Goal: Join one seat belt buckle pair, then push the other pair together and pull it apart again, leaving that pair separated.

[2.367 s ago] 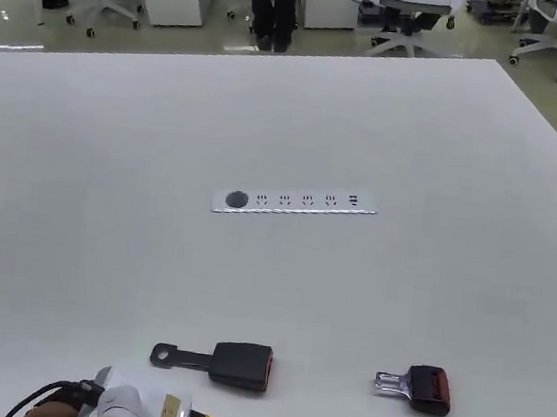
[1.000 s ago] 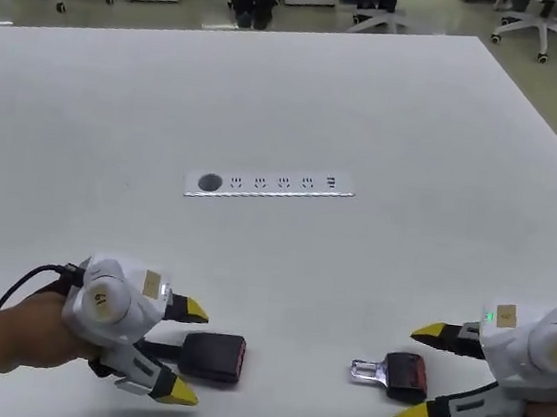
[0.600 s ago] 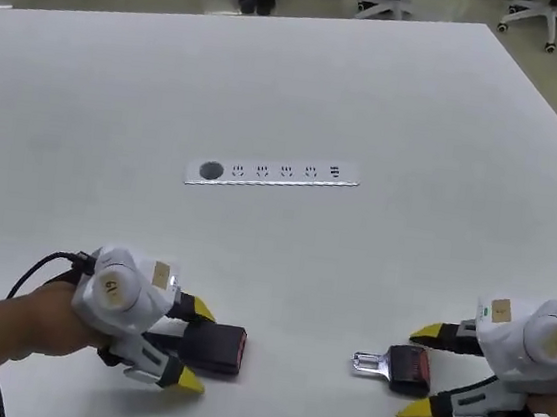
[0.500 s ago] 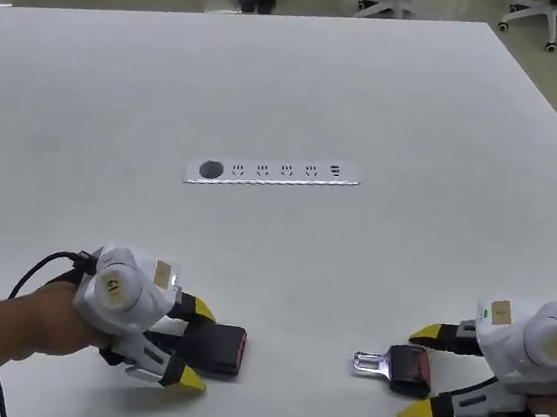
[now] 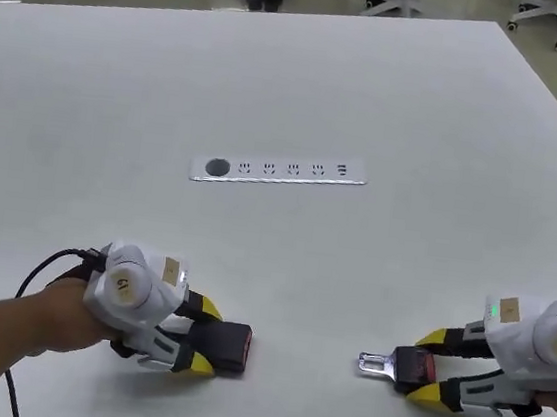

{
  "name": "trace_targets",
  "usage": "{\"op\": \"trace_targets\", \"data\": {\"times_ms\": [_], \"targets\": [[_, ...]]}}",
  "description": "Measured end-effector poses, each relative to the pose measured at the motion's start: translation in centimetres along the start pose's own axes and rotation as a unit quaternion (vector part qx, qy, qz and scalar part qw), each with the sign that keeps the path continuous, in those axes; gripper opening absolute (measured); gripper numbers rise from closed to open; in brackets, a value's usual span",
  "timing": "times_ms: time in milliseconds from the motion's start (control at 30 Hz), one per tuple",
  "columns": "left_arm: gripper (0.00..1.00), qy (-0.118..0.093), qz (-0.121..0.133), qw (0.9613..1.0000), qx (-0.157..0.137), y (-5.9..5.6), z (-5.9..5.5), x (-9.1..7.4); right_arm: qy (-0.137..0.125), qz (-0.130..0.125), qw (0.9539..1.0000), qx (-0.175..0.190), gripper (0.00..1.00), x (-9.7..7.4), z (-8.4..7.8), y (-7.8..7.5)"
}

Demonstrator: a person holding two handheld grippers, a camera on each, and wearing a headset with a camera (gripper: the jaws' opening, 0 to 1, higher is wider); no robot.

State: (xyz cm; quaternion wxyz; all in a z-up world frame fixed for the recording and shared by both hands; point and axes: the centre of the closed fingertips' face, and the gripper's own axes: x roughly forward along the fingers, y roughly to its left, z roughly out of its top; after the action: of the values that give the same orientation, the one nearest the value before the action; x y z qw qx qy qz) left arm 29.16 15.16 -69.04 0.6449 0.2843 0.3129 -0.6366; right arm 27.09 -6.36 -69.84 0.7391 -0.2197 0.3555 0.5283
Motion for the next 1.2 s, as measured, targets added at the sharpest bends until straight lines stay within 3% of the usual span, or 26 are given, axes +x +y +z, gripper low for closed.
{"op": "trace_targets", "data": {"times_ms": [167,367,533,1200], "targets": [[0.35,-0.003,0.008,0.9999,-0.012,0.0,0.1,0.1,0.017,0.005,0.9998,-0.011,0.34,0.3,-0.1,0.3],[0.35,0.004,0.007,0.9999,-0.009,0.0,0.2,0.1,0.015,0.007,0.9997,-0.018,0.34,0.7,0.8,0.8],[0.35,0.015,0.002,0.9999,-0.006,0.0,0.1,0.1,0.004,0.013,0.9996,-0.023,0.34,1.4,2.1,1.1],[0.35,0.024,0.001,0.9997,-0.008,0.0,0.3,0.0,-0.035,0.019,0.9989,-0.024,0.33,4.2,7.1,2.0]]}}
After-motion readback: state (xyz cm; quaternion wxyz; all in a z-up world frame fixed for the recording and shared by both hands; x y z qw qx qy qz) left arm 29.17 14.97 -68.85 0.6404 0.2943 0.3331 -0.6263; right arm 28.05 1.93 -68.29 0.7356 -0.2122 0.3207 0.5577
